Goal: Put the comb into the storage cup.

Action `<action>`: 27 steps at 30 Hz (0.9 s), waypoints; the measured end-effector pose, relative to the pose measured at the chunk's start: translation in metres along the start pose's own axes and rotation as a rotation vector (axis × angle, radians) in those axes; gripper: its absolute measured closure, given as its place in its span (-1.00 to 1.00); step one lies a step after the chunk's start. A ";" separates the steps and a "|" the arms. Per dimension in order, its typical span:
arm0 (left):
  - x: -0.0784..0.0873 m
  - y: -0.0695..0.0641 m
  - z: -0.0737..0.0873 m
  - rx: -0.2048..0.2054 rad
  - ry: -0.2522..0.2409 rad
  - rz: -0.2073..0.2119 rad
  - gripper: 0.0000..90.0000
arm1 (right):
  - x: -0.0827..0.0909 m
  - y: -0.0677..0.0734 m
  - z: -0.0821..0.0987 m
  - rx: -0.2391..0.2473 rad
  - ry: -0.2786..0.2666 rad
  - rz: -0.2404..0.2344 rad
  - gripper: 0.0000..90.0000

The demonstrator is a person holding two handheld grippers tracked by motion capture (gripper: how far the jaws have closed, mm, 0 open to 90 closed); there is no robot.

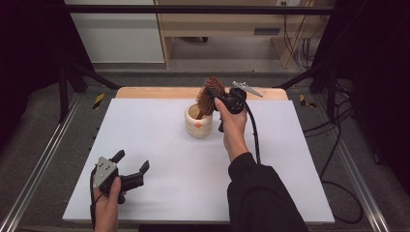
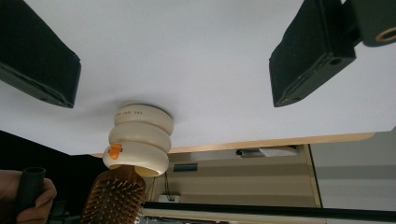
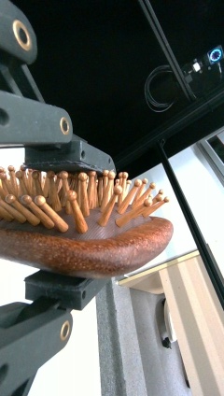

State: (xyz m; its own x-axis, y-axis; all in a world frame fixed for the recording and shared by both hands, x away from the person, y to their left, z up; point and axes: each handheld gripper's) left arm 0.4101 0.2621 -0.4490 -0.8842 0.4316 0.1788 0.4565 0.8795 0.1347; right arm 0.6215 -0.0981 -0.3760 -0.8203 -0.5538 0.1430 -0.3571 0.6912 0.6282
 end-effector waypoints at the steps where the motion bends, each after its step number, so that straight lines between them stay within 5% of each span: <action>1: 0.000 0.000 0.000 0.000 0.000 0.000 -0.95 | 0.000 0.000 0.000 0.003 0.000 0.001 0.12; 27: -0.001 -0.001 0.000 0.002 0.005 0.014 -0.95 | 0.000 -0.005 -0.001 -0.032 -0.001 0.008 0.08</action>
State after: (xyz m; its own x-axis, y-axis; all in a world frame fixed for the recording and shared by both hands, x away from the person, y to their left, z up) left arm 0.4107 0.2609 -0.4497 -0.8774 0.4424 0.1856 0.4682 0.8740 0.1300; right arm 0.6238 -0.1024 -0.3783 -0.8235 -0.5480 0.1469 -0.3366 0.6804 0.6509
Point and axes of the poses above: each handheld gripper's, and its own axes: x roughly backward along the jaws, z roughly out of its underside, y roughly to its left, and after that the axes turned 11 degrees about -x, right-handed
